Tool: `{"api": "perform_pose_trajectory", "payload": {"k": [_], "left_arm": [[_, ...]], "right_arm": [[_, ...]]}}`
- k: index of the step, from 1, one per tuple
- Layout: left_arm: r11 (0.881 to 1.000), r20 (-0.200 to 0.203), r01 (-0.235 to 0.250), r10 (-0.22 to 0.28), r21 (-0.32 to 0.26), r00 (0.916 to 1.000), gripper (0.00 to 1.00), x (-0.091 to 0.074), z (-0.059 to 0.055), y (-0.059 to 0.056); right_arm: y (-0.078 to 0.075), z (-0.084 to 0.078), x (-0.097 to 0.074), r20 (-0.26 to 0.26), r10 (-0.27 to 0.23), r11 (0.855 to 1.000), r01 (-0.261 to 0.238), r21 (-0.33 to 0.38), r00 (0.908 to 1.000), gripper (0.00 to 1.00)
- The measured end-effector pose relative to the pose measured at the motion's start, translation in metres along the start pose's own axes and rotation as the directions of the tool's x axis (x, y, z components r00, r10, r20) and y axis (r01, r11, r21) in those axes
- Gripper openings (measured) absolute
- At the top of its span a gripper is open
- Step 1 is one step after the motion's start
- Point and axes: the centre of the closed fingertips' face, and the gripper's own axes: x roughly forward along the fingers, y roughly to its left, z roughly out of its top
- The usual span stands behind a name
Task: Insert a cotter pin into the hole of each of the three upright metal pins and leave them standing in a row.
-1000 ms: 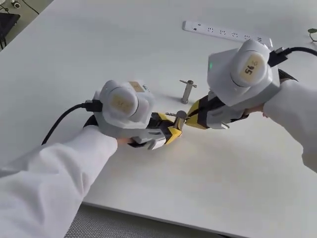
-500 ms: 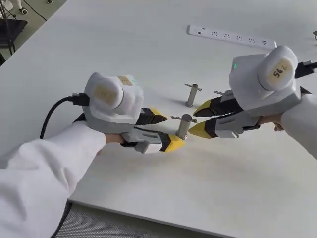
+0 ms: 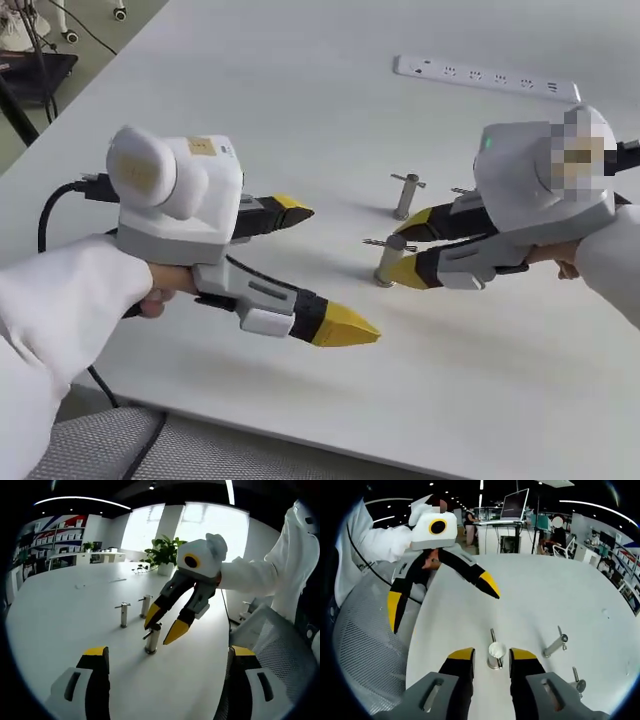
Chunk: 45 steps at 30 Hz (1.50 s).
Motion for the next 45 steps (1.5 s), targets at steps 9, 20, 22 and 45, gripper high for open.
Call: {"api": "perform_pose_trajectory", "payload": {"k": [9,20,22,45], "left_arm": [[1.000,-0.015,-0.013,0.013,0.011,0.9998,0.99,-0.001,-0.001,-0.005],[0.999,-0.033,-0.047,0.047,-0.013,0.9984,0.99,-0.005,-0.008,0.001],[0.998,-0.037,-0.058,0.057,-0.014,0.9977,0.99,-0.006,-0.009,0.002],[0.999,-0.049,-0.045,0.045,-0.012,0.9978,0.99,0.000,-0.004,-0.006]], "right_arm": [[-0.005,-0.002,0.008,-0.013,-0.004,1.000,0.004,-0.015,0.9999,0.19],[-0.007,-0.004,0.014,-0.007,0.006,1.000,-0.006,-0.014,1.0000,0.10],[-0.007,-0.004,0.013,-0.007,0.006,1.000,-0.006,-0.014,1.0000,0.10],[-0.027,-0.043,-0.061,0.002,-0.031,0.999,0.031,-0.039,0.9995,0.08]]}}
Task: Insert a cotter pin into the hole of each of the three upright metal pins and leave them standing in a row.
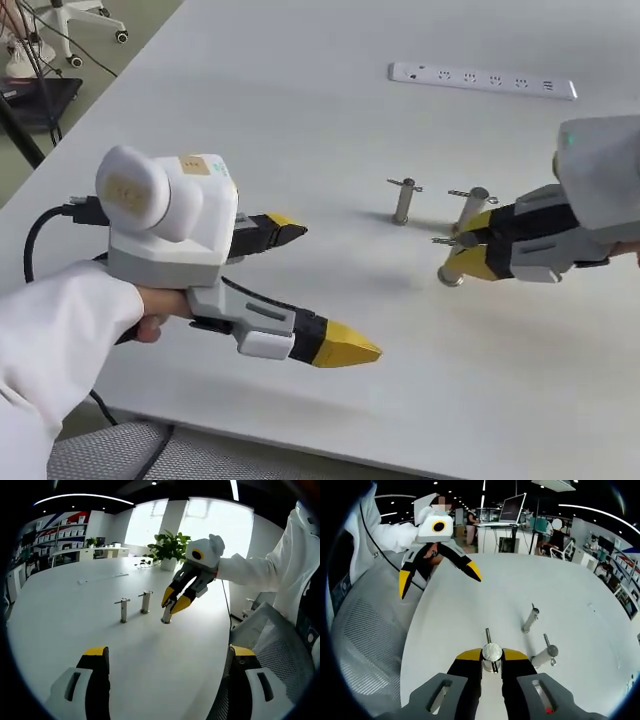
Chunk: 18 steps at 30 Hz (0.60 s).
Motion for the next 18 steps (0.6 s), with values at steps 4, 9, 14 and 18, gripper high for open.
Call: {"api": "perform_pose_trajectory", "payload": {"k": [4,9,14,18], "left_arm": [[1.000,0.003,0.004,-0.004,-0.001,1.0000,0.99,0.003,0.003,-0.002],[1.000,-0.007,0.006,-0.006,-0.010,1.0000,0.99,0.006,0.003,-0.003],[1.000,-0.016,0.014,-0.014,-0.008,0.9998,0.99,0.008,0.002,-0.006],[1.000,-0.003,0.023,-0.023,-0.020,0.9997,0.99,0.008,0.006,-0.011]], "right_arm": [[-0.017,-0.018,-0.019,-0.012,-0.033,0.999,0.033,0.018,0.9994,0.08],[-0.040,-0.031,-0.034,-0.010,-0.081,0.996,0.082,0.034,0.9966,0.08],[-0.061,-0.040,-0.041,-0.005,-0.109,0.993,0.109,0.049,0.9940,0.08],[-0.068,-0.049,-0.040,-0.003,-0.096,0.994,0.096,0.055,0.9954,0.08]]}}
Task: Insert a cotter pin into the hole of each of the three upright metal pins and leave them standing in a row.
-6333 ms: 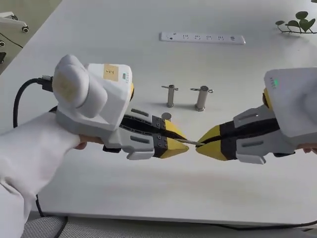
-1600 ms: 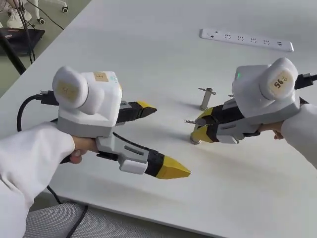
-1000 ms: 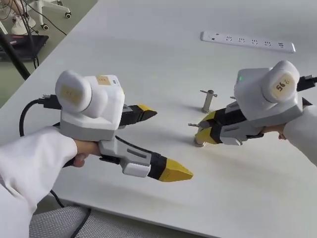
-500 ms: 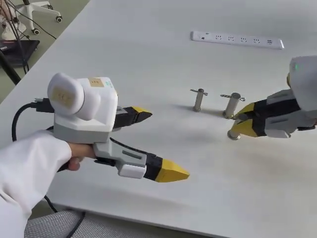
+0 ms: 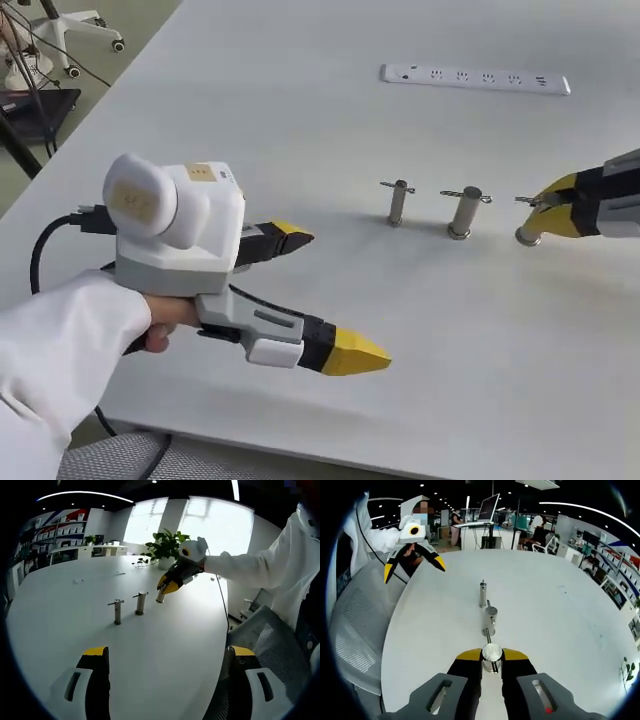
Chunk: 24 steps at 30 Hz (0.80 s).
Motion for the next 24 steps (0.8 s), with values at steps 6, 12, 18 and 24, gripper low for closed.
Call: {"api": "perform_pose_trajectory", "payload": {"k": [6,12,18,24], "left_arm": [[1.000,0.019,-0.001,0.001,-0.008,0.9998,0.99,-0.001,0.006,-0.002],[1.000,0.001,-0.012,0.012,-0.019,0.9999,0.99,-0.003,0.001,-0.001],[0.999,-0.015,-0.017,0.016,-0.037,0.9998,0.99,-0.003,-0.004,0.000],[0.999,-0.018,-0.012,0.012,-0.037,0.9998,0.99,-0.003,-0.004,-0.002]], "right_arm": [[-0.005,-0.007,0.007,-0.009,0.020,1.000,-0.020,0.007,0.9998,0.08],[-0.005,-0.010,0.012,-0.012,0.035,0.999,-0.035,0.017,0.9993,0.08],[-0.004,-0.007,0.015,0.008,0.046,0.999,-0.046,0.026,0.9989,0.09],[-0.003,-0.005,0.012,0.011,0.050,0.999,-0.050,0.001,0.9987,0.09]]}}
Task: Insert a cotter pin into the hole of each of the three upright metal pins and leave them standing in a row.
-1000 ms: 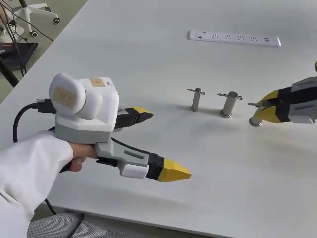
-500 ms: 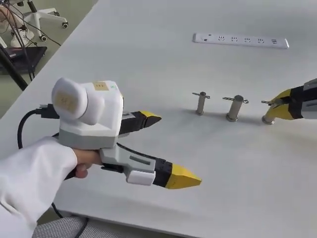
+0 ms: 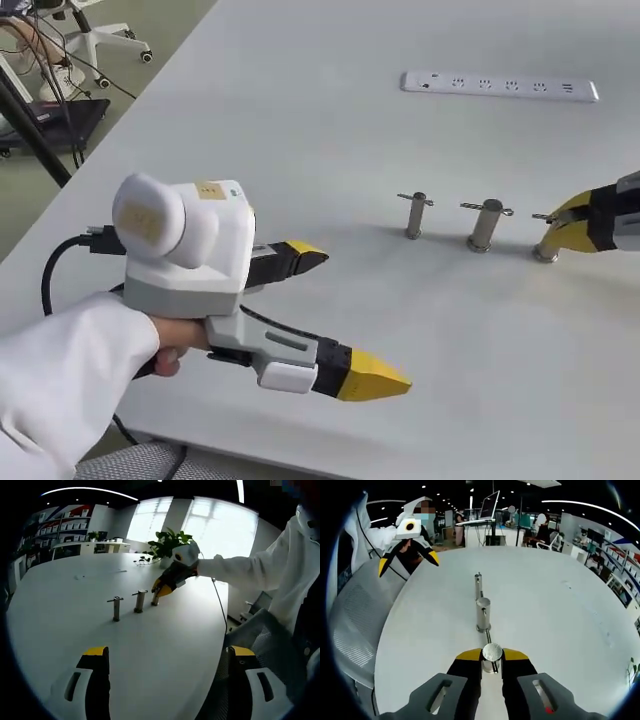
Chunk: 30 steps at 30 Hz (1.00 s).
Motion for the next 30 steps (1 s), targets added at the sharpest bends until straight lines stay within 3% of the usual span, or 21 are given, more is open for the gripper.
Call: {"api": "perform_pose_trajectory", "payload": {"k": [9,12,15,17,19,20,21,23,26,30], "left_arm": [[1.000,0.003,-0.012,0.012,0.022,0.9999,0.99,-0.001,0.003,0.000],[1.000,0.022,-0.031,0.030,0.007,0.9993,0.99,-0.003,0.007,0.004],[0.999,0.036,-0.043,0.043,0.012,0.9984,0.99,-0.006,0.012,0.006],[0.998,0.049,-0.055,0.054,0.017,0.9974,0.99,-0.009,0.016,0.008],[0.998,0.070,-0.065,0.064,0.016,0.9955,0.99,-0.012,0.021,0.010],[0.997,0.081,-0.071,0.070,0.014,0.9942,0.99,-0.013,0.023,0.011],[0.997,0.092,-0.076,0.075,0.011,0.9929,0.99,-0.014,0.026,0.011],[0.997,0.110,-0.079,0.078,0.008,0.9909,0.99,-0.016,0.031,0.011],[0.996,0.140,-0.091,0.090,0.007,0.9860,0.99,-0.020,0.038,0.010],[0.994,0.183,-0.112,0.109,0.004,0.9769,0.99,-0.026,0.047,0.010]], "right_arm": [[-0.001,0.000,0.000,-0.010,-0.006,1.000,0.006,-0.022,0.9999,0.11],[-0.001,0.004,0.001,0.015,-0.017,1.000,0.017,-0.007,0.9997,0.19],[0.000,0.007,-0.003,0.020,-0.033,0.999,0.033,-0.011,0.9992,0.20],[0.000,0.019,-0.008,0.072,-0.055,0.998,0.054,0.019,0.9959,0.22],[0.001,0.038,-0.018,0.164,-0.083,0.994,0.070,0.082,0.9829,0.26],[0.003,0.050,-0.025,0.222,-0.100,0.989,0.073,0.129,0.9698,0.29],[0.003,0.056,-0.031,0.250,-0.119,0.987,0.087,0.137,0.9609,0.32],[0.006,0.065,-0.044,0.279,-0.153,0.983,0.116,0.142,0.9480,0.33],[0.018,0.072,-0.057,0.301,-0.182,0.977,0.138,0.161,0.9363,0.37],[0.033,0.072,-0.075,0.327,-0.247,0.961,0.187,0.205,0.9124,0.46]]}}
